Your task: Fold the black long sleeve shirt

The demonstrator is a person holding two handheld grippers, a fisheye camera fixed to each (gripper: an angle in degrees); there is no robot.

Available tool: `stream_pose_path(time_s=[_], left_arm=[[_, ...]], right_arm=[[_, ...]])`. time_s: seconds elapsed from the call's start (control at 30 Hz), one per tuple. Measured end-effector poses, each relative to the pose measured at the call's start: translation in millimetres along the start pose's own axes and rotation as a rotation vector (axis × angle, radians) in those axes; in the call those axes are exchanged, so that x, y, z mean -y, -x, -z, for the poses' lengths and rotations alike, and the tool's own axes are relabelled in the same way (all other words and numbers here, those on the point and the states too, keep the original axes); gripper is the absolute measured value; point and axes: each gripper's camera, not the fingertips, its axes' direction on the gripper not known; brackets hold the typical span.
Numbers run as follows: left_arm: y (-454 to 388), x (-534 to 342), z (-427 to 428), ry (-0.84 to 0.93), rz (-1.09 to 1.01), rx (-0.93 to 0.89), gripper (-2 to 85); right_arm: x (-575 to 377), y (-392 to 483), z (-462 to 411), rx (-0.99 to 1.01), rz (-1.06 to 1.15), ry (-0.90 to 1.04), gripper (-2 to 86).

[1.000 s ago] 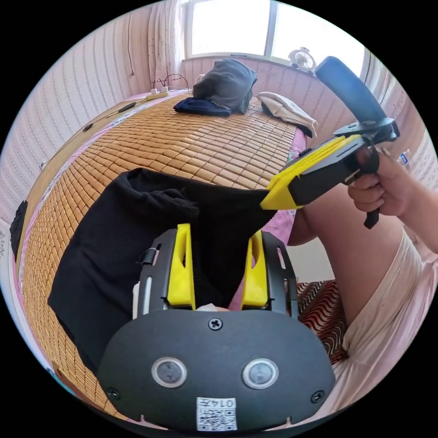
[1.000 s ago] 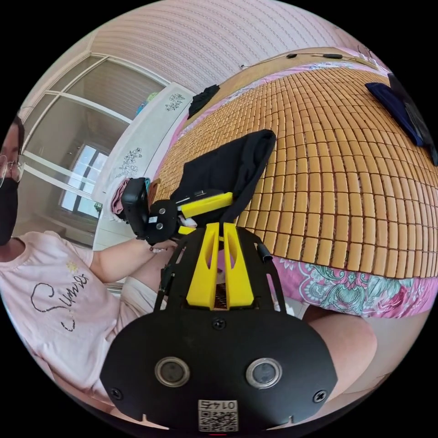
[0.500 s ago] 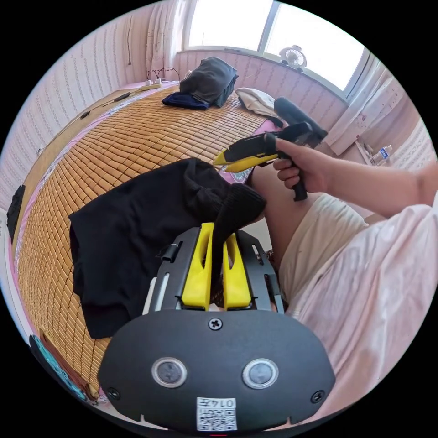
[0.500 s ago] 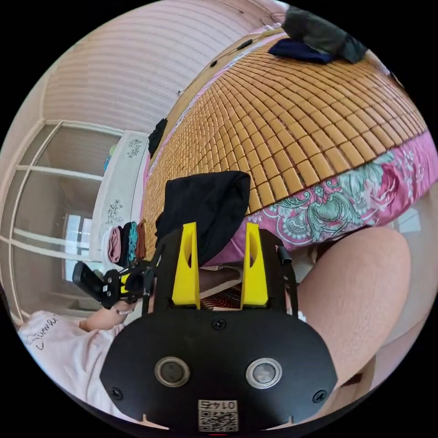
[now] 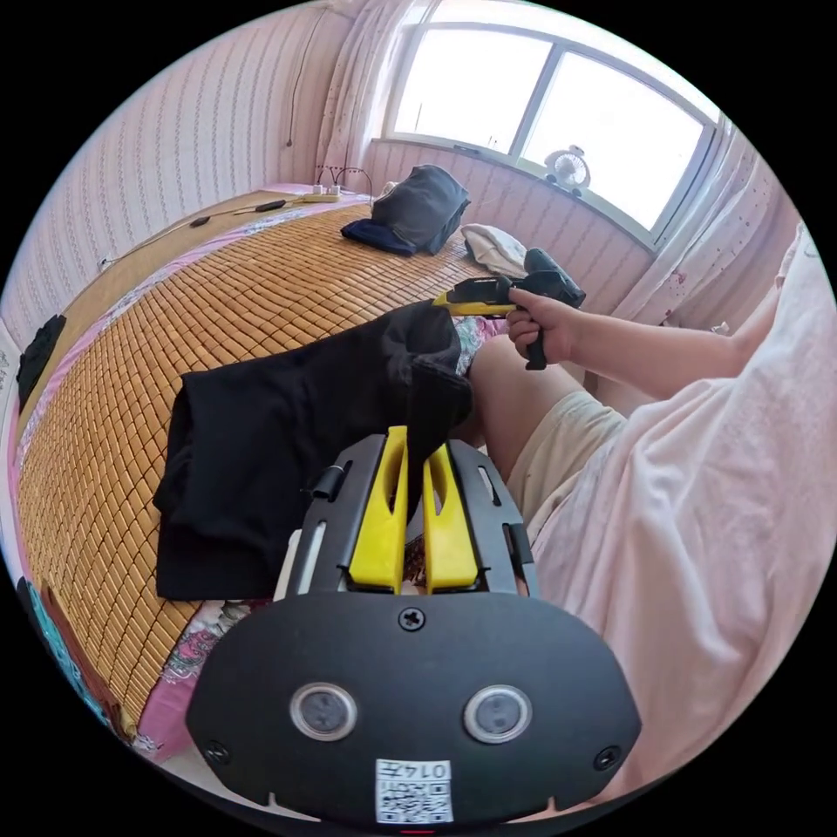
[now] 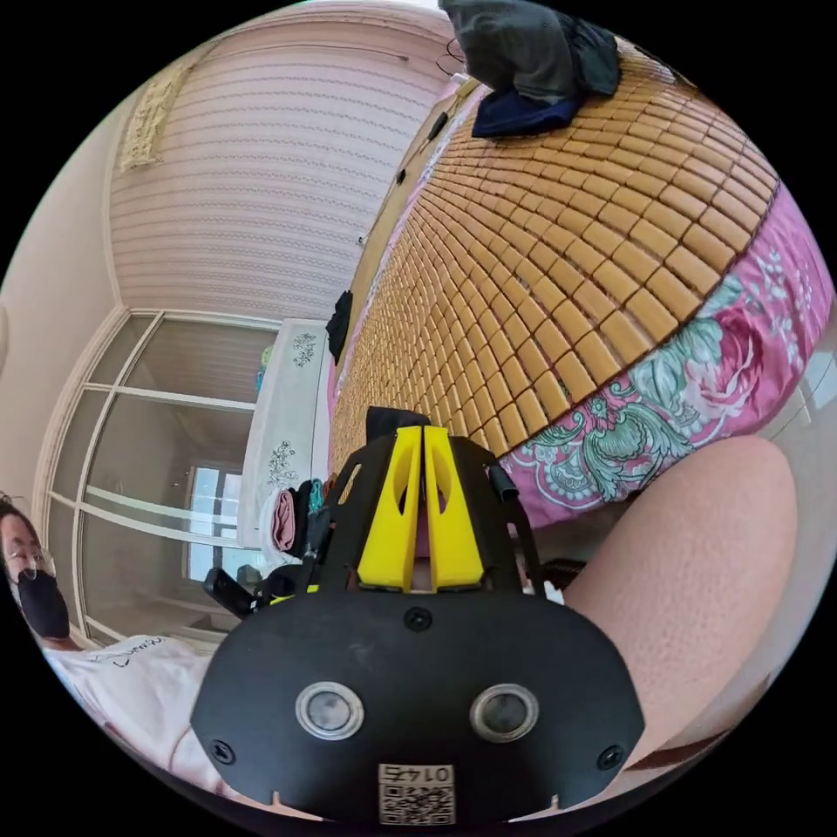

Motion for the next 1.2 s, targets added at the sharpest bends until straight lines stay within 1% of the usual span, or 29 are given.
stream_pose_path(time_s=[0.2, 0.27, 0.33, 0.43, 0.5, 0.53, 0.57, 0.6, 0.63, 0.67, 0.7, 0.77, 0.83, 0.87, 0.9, 1.0, 1.03, 1.1, 1.2], left_arm=[[-12, 29, 13, -0.123, -0.026, -0.088, -0.9], [-10, 32, 21, -0.162, 0.001, -0.093, -0.9], [-6, 28, 29, -0.186, 0.042, -0.068, -0.8], [7, 16, 43, -0.199, 0.137, 0.008, -0.5], [18, 7, 49, -0.195, 0.213, 0.065, 0.1], [30, 3, 48, -0.166, 0.285, 0.103, 1.3], [45, -1, 45, -0.114, 0.387, 0.136, 3.2], [54, -4, 42, -0.086, 0.442, 0.150, 3.9], [70, -9, 36, -0.008, 0.534, 0.166, 5.2], [85, -14, 29, 0.086, 0.616, 0.185, 5.3], [91, -16, 25, 0.129, 0.649, 0.192, 5.3], [107, -25, 19, 0.242, 0.711, 0.165, 6.4], [113, -28, 25, 0.255, 0.731, 0.128, 7.3], [115, -30, 33, 0.236, 0.739, 0.112, 7.6], [116, -30, 38, 0.222, 0.743, 0.106, 7.8], [118, -31, 57, 0.150, 0.755, 0.119, 8.8], [119, -32, 58, 0.132, 0.757, 0.118, 10.0], [123, -33, 53, 0.135, 0.781, 0.105, 11.8], [125, -30, 42, 0.146, 0.809, 0.032, 12.9]], right_arm=[[2, 54, 43, -0.056, 0.159, -0.106, -0.1], [6, 69, 38, -0.038, 0.184, -0.113, -0.1], [13, 89, 17, -0.022, 0.229, -0.075, -0.1], [26, 129, -51, -0.020, 0.336, 0.048, 0.1], [33, 160, -124, -0.062, 0.395, 0.147, 0.4], [34, 166, -144, -0.086, 0.403, 0.168, 0.5], [36, 175, -184, -0.137, 0.415, 0.206, 0.8], [37, 176, -224, -0.195, 0.398, 0.243, 1.2], [37, 174, -242, -0.224, 0.376, 0.270, 1.4], [38, 168, -276, -0.268, 0.344, 0.347, 1.9], [37, 163, -300, -0.304, 0.329, 0.405, 2.6], [33, 166, -318, -0.354, 0.368, 0.419, 4.2], [24, 177, -327, -0.395, 0.478, 0.407, 7.1], [17, 183, -335, -0.433, 0.552, 0.416, 9.9], [9, 187, -343, -0.462, 0.629, 0.443, 10.9], [-11, 184, -378, -0.578, 0.744, 0.526, 13.7], [-15, 182, -388, -0.597, 0.755, 0.553, 14.1], [-32, 170, -428, -0.665, 0.770, 0.668, 15.0], [-57, 164, -469, -0.670, 0.778, 0.770, 12.0]])
